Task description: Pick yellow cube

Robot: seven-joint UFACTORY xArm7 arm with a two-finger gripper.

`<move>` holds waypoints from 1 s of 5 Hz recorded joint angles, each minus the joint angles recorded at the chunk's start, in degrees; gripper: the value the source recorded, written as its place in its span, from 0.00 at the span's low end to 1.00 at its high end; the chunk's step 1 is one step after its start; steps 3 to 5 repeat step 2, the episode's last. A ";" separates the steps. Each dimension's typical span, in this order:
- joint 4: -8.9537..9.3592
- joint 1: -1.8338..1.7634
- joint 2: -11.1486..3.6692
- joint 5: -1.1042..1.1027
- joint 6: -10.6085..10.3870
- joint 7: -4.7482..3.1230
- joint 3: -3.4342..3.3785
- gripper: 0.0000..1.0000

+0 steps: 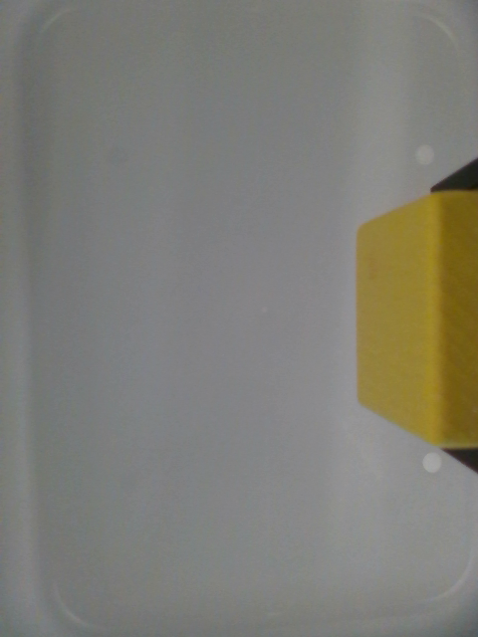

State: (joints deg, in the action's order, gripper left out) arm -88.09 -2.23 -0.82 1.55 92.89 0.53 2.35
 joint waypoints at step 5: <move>-0.18 0.00 0.09 -0.01 0.28 0.01 0.00 1.00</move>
